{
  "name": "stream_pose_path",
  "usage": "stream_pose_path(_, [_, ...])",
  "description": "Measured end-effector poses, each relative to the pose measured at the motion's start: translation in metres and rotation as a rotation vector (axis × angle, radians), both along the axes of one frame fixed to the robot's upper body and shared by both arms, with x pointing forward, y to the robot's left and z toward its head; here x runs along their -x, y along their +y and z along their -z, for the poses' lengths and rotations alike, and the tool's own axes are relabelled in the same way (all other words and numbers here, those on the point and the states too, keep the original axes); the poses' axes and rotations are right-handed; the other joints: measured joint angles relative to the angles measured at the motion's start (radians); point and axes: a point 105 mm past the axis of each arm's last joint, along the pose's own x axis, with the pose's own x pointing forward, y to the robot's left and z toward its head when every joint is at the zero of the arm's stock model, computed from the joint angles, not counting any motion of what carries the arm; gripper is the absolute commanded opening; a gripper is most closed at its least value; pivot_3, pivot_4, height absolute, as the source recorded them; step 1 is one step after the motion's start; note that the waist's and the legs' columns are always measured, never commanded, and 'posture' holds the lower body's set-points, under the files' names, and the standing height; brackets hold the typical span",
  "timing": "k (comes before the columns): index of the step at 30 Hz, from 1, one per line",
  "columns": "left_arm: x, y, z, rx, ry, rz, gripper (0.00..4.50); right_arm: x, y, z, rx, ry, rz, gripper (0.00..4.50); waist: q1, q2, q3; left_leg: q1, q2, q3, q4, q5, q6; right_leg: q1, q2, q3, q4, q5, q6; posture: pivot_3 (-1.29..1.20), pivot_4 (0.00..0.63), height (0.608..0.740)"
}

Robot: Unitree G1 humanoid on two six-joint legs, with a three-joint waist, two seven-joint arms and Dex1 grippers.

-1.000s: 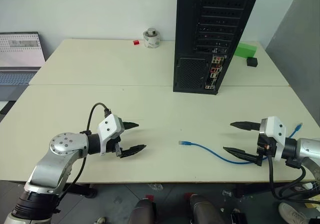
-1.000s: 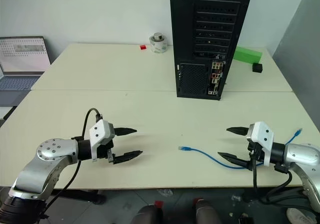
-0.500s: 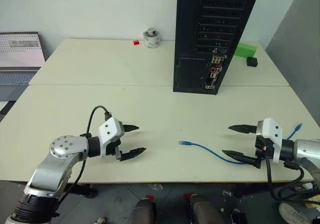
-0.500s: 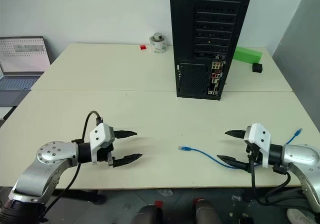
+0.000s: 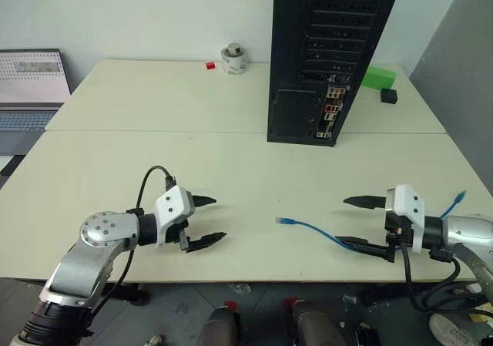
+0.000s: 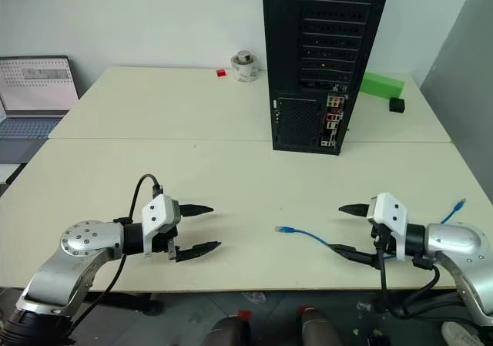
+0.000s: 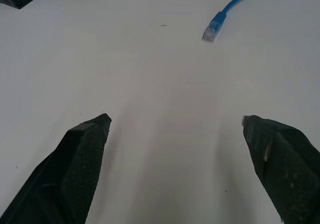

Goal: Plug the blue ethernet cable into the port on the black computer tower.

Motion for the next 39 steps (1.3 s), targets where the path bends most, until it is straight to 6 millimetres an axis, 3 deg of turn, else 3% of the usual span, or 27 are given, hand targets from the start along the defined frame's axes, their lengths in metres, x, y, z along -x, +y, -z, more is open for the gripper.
stream_pose_path(7, [0.003,-0.008,0.007,-0.017,0.017,0.053,4.49,-0.008,0.031,0.006,-0.035,0.008,-0.052,4.50,0.000,0.000,0.000,0.000,0.001,0.003,0.000,0.000,0.000,-0.001,0.001,0.002,0.000,0.000,0.000,0.00,0.150,0.740])
stream_pose_path(13, [0.001,-0.014,0.008,-0.023,0.017,0.107,4.49,-0.026,0.062,0.038,-0.016,0.033,-0.045,4.50,0.000,0.000,0.000,0.000,0.001,0.005,0.000,0.000,0.000,-0.002,0.001,0.003,0.000,0.000,0.000,0.00,0.150,0.740])
stream_pose_path(17, [0.003,-0.016,0.010,-0.025,0.039,0.127,4.49,-0.037,0.061,0.054,0.023,0.045,-0.021,4.50,0.000,0.000,0.000,0.000,0.001,0.005,0.000,0.000,0.000,-0.002,0.001,0.003,0.000,0.000,0.000,0.00,0.150,0.740])
stream_pose_path(20, [0.004,-0.016,0.010,-0.023,0.055,0.129,4.50,-0.041,0.056,0.061,0.053,0.046,-0.013,4.00,0.000,0.000,0.000,0.000,0.001,0.005,0.000,0.000,0.000,-0.002,0.001,0.003,0.000,0.000,0.000,0.00,0.150,0.740])
stream_pose_path(33, [0.001,-0.019,0.008,-0.017,0.060,0.136,4.50,-0.042,0.060,0.063,0.084,-0.007,-0.050,0.43,0.000,0.000,0.000,0.001,0.001,0.004,0.001,0.000,0.000,-0.002,0.001,0.003,0.001,0.000,0.000,0.00,0.150,0.740])
stream_pose_path(35, [-0.001,-0.023,0.008,-0.017,0.057,0.148,4.50,-0.041,0.061,0.063,0.092,-0.015,-0.063,0.04,0.000,0.000,0.000,0.001,0.001,0.004,0.001,0.000,0.000,-0.001,0.001,0.003,0.001,0.000,0.000,0.00,0.150,0.740])
stream_pose_path(39, [-0.005,-0.030,0.011,-0.027,0.057,0.172,4.50,-0.040,0.062,0.062,0.105,-0.024,-0.083,0.04,0.000,0.000,0.000,0.001,0.001,0.005,0.001,0.000,0.000,-0.001,0.001,0.003,0.001,0.000,0.000,0.00,0.150,0.740])
